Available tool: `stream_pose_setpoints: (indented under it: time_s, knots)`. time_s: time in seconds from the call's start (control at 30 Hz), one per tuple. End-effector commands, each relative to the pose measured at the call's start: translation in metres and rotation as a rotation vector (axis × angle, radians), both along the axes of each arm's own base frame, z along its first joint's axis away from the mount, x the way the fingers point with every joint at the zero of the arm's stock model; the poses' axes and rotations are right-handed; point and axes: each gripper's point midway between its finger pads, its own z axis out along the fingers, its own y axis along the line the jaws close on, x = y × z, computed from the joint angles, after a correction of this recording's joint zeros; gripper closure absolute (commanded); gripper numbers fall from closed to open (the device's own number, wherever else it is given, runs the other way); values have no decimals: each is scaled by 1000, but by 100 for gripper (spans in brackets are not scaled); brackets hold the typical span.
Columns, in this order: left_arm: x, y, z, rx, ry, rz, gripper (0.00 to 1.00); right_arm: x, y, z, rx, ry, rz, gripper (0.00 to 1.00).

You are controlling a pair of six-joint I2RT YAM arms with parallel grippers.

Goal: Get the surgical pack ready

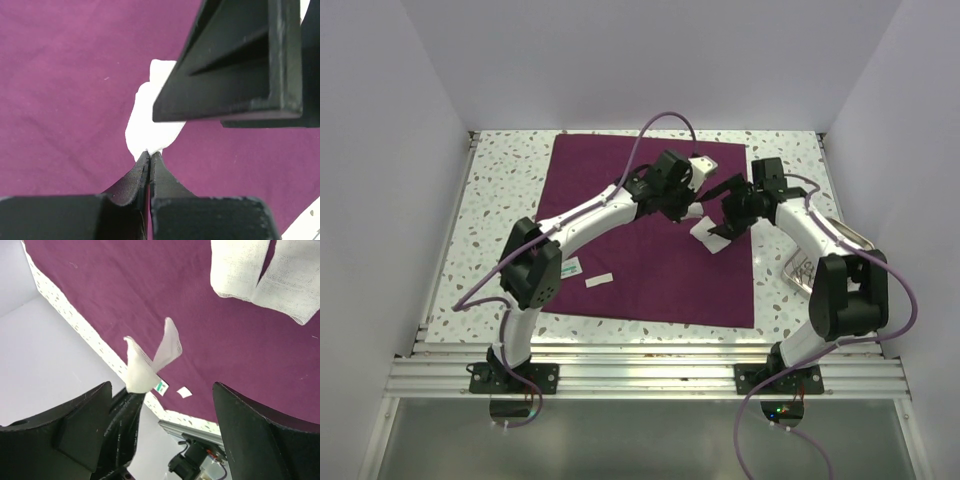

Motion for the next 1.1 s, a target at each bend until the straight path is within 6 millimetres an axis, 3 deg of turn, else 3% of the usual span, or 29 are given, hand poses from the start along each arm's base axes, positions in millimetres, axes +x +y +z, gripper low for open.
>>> stream_pose_setpoints:
  time_s: [0.0,0.4,0.63,0.73,1.07]
  knots:
    - [-5,-5,35,-80,-30,-13,100,19,4,17,19,-51,-43,14]
    - [-12,-9,42,-97,-34,-31,100,20,33,9,-3,-21,-48,21]
    - [-16,-7,43,-100,-36,-38,100,19,32,4,-41,-2,-83,29]
    - [-17,-7,44,-104,-37,-43,100,19,32,3,-36,-1,-99,39]
    - [-20,-9,42,-107,-28,-65,100,20,38,-1,-28,3,-106,50]
